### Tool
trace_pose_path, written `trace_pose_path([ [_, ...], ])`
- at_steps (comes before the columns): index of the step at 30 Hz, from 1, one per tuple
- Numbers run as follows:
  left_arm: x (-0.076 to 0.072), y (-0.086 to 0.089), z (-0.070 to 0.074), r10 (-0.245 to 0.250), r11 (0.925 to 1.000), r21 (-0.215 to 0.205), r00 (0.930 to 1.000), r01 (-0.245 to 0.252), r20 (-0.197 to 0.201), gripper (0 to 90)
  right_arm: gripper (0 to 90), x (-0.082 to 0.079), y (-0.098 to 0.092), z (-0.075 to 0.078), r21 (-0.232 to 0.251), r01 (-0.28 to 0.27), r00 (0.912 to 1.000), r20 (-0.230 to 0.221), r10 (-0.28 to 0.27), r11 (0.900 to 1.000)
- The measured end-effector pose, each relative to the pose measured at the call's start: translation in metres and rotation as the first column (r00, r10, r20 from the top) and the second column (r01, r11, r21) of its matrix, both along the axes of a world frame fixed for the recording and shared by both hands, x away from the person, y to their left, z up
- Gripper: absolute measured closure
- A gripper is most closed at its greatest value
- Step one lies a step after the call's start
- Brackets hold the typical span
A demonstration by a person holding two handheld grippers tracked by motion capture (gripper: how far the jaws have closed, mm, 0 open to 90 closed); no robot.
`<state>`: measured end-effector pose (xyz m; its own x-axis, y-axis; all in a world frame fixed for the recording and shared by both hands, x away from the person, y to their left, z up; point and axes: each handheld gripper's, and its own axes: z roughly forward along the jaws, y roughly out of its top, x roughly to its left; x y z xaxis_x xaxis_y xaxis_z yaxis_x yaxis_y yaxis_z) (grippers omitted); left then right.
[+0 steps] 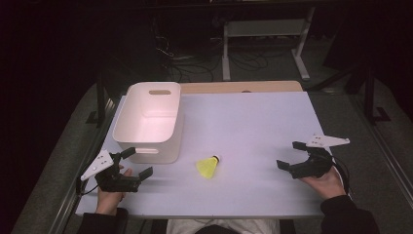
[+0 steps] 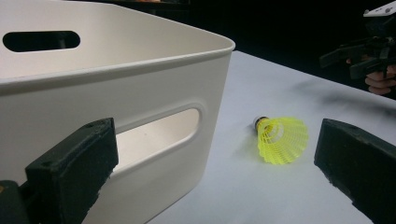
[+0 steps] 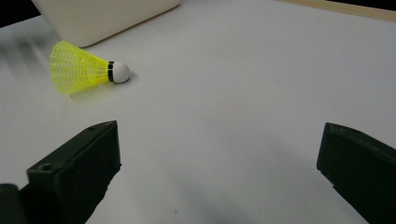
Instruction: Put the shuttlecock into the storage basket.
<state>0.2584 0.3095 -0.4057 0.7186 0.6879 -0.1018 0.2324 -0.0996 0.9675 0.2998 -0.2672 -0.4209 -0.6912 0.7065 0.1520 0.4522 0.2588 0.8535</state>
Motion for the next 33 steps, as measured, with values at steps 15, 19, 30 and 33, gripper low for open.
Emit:
trace_pose_path([
  [15, -0.0005, 0.0004, 0.0002, 0.004, 1.0000, -0.002, 1.0000, -0.004, -0.001, 0.0, 0.0, -0.0007, -0.0008, 0.0011, -0.008, 0.007, 1.0000, 0.000, -0.007, 1.000],
  [19, -0.0007, 0.0005, 0.0002, 0.002, 1.0000, -0.001, 1.0000, -0.002, 0.000, 0.0, 0.0, 0.0005, -0.0003, 0.0004, -0.014, 0.003, 1.0000, -0.004, -0.003, 1.000],
  [30, -0.0018, 0.0012, 0.0001, 0.003, 1.0000, 0.003, 1.0000, -0.003, 0.000, 0.0, 0.0, 0.0009, 0.0013, 0.0015, -0.015, -0.008, 1.0000, -0.005, 0.008, 1.000],
  [33, -0.0019, 0.0013, 0.0001, 0.003, 1.0000, 0.003, 1.0000, -0.003, 0.000, 0.0, 0.0, 0.0010, 0.0015, 0.0024, -0.015, -0.007, 0.9999, -0.007, 0.007, 1.000],
])
